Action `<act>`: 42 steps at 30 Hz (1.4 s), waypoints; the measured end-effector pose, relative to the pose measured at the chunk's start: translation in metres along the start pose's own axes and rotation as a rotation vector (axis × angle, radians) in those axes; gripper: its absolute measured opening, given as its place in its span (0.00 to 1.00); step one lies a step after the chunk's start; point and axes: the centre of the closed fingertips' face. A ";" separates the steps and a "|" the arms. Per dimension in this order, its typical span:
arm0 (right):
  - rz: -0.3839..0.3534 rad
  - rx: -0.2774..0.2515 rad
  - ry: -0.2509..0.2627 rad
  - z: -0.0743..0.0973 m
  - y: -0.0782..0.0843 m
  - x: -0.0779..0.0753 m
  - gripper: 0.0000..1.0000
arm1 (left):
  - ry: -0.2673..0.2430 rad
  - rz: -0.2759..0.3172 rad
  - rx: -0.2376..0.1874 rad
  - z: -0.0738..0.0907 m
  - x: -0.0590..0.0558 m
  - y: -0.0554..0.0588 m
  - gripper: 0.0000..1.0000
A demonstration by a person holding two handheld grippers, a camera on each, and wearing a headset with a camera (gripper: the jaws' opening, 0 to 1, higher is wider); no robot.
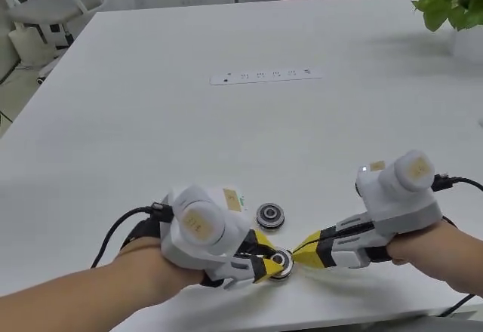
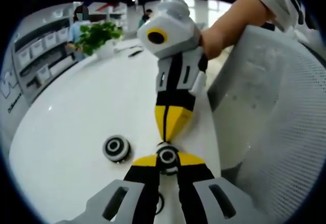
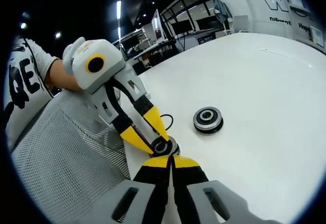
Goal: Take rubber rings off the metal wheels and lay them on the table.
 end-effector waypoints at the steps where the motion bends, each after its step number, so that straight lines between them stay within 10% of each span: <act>1: -0.002 -0.002 -0.001 0.000 0.000 0.000 0.00 | -0.001 0.000 0.000 0.000 0.000 0.000 0.13; 42: 0.011 -0.018 -0.051 -0.003 -0.006 0.011 0.00 | 0.004 0.001 -0.001 0.000 0.000 0.000 0.14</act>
Point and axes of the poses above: the centre of the closed fingertips' face, and the gripper's own axes: z roughly backward along the fingers, x roughly to its left, y roughly out of its underside, and after that the axes turned 5 degrees about -x, right-handed
